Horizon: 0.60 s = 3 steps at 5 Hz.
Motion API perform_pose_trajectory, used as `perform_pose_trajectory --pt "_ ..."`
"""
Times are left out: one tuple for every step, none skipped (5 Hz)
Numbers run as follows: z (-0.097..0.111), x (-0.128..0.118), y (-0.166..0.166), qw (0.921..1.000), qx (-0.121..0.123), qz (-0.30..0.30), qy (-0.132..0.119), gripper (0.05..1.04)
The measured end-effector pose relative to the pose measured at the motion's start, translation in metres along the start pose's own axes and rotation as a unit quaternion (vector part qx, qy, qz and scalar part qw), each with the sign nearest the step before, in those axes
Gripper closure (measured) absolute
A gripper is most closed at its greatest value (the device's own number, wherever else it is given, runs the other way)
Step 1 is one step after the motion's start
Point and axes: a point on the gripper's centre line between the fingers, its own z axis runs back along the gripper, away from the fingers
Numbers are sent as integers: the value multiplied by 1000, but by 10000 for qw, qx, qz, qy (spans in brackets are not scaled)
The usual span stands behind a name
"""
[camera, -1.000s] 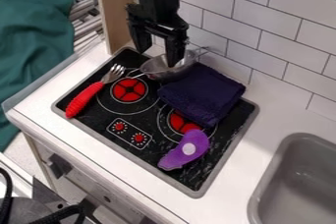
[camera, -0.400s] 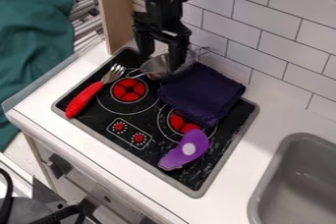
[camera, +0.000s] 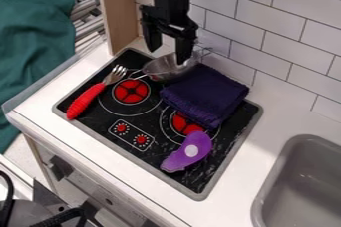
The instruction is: Put the pot on the left burner
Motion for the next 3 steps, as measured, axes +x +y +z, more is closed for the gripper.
perform_pose_trajectory --pt "2 0 -9 9998 -47 -187 113 82" --pt "-4 -8 -18 9993 -168 -275 204 82" --pt "-4 -10 -26 9990 -174 -368 185 82"
